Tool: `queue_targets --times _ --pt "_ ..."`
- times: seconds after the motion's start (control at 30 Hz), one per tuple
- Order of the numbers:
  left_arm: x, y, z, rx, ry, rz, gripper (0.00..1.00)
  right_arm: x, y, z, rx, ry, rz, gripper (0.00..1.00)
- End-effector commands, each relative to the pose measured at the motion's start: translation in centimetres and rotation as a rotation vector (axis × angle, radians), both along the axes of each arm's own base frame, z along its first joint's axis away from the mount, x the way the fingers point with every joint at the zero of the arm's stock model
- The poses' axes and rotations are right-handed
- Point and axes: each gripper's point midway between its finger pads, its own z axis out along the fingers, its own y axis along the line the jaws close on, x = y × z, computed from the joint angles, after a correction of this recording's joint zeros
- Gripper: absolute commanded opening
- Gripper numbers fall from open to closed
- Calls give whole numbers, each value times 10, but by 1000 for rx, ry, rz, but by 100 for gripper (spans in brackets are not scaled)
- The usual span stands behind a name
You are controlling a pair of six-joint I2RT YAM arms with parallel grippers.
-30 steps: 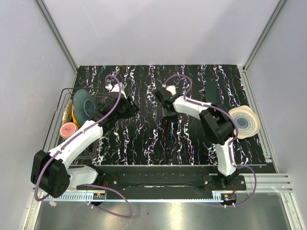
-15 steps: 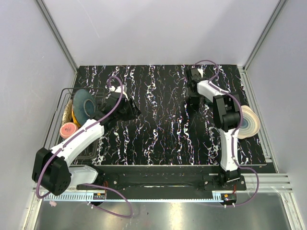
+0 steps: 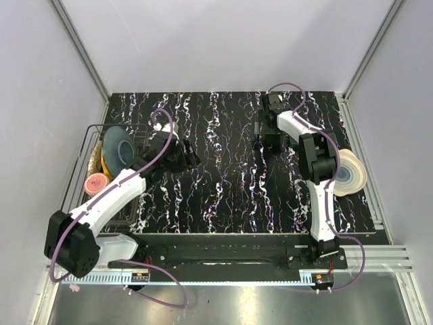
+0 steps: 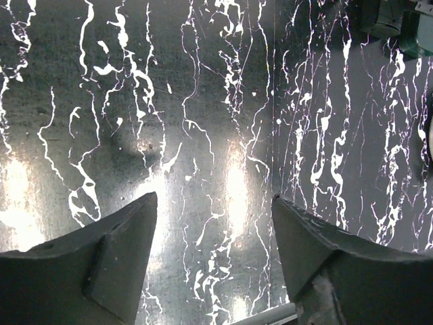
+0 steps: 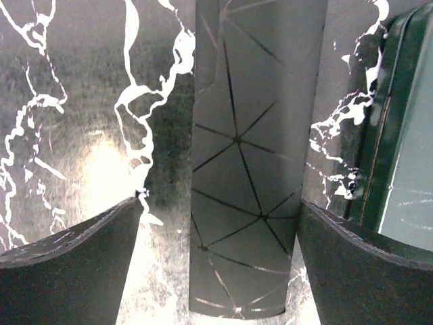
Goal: Organize the sunglasses
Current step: Move the case with the sunglasses to the center of the board, then reset both arms
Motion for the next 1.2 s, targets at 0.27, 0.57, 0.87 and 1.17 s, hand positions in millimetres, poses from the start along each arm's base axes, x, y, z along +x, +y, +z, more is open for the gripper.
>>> queue_targets --times 0.27,0.57,0.87,1.17 --pt "-16 13 75 12 -110 -48 99 -43 -9 125 17 -117 40 100" --pt "-44 22 105 9 -205 -131 99 -179 -31 159 181 -148 -55 100" --pt "-55 36 123 39 -262 -121 99 -285 -79 276 333 -564 -220 100" --pt "-58 38 129 28 -276 -117 99 -307 -96 317 341 -681 -259 100"
